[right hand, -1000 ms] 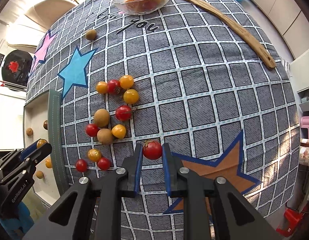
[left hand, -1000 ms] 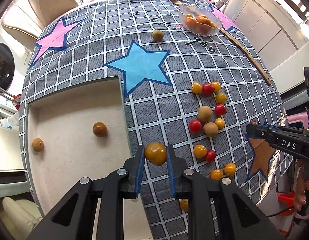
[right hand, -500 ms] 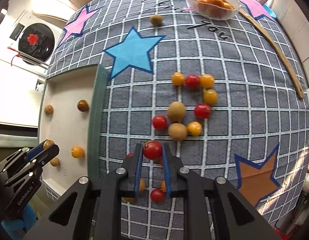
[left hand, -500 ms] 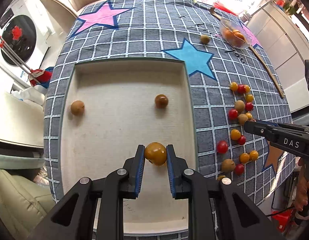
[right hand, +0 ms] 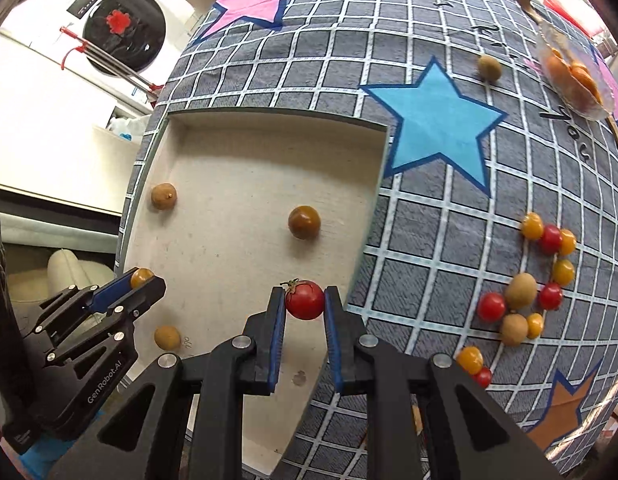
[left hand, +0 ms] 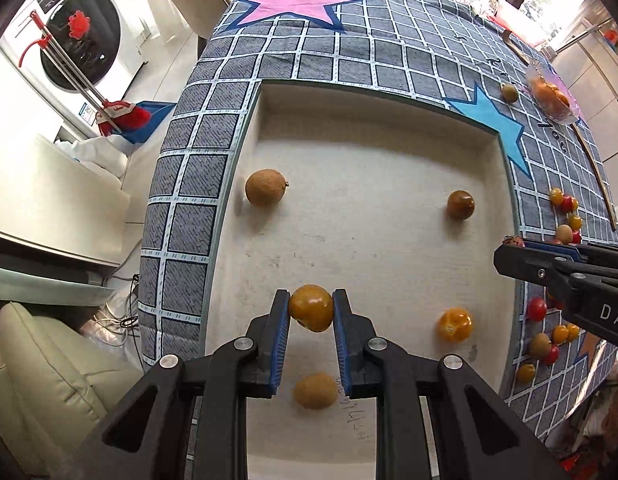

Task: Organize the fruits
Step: 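Carry both tomatoes into the white tray and open both tools, then grasp a red cherry tomato with the left tool while the right tool reaches a yellow tomato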

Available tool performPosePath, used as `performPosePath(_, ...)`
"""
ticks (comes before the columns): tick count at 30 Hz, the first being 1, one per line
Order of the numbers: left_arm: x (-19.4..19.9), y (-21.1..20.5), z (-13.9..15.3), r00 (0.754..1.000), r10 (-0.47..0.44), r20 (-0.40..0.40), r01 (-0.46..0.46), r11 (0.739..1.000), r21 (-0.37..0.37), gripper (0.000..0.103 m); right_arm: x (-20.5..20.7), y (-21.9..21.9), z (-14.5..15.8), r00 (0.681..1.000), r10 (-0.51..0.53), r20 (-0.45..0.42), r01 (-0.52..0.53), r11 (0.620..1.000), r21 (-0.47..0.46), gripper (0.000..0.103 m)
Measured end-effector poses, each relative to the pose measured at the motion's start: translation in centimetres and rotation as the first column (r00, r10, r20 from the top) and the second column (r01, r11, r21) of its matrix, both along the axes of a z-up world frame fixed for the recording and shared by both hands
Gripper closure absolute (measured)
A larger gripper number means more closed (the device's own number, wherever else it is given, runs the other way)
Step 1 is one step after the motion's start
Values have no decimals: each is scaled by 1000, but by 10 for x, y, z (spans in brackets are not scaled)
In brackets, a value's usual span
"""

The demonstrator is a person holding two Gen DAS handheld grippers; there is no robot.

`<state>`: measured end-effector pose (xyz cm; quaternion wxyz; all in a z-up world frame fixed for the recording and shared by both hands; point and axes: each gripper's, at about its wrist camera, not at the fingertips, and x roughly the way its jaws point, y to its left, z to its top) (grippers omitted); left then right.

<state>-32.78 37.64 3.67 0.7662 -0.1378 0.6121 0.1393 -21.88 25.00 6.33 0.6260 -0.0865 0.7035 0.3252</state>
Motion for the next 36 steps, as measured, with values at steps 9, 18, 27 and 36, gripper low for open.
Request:
performPosePath(9,0,0,-20,999,-14,-34,14,1000,9,80,-9,27,-37,998,48,-33,-51,995,-80,82)
performPosePath(18,-4,-1,-24,998,-12,-56,14,999,36,80,-8,31,-37,998,51,-41,-53,996,-72,74)
performPosePath(27,-5,-6,-12,999,-24,-38,27,995,94,23,-4,20,-5,1000,28,-2,-28,999,-15,34)
performPosePath(36,1,-23,3,997,-65,-35,68,992,102,23,12,-17,11,998,-54,17,54,998,-13,27)
